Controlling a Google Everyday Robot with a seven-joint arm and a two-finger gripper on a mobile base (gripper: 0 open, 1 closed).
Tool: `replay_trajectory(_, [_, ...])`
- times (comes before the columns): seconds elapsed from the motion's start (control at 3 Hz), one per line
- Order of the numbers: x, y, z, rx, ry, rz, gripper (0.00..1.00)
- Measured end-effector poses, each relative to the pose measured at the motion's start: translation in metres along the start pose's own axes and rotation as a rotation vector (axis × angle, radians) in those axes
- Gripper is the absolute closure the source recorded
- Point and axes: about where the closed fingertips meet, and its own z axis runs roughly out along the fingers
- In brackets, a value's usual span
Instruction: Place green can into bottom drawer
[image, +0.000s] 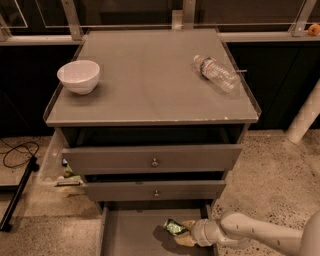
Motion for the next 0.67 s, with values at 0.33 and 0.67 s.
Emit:
replay_trajectory(0.33, [0.023, -0.016, 0.034, 0.002, -0.024, 0.019, 1.00])
replay_trajectory(0.67, [0.041, -0.030, 0.066, -0.016, -0.034, 0.019, 1.00])
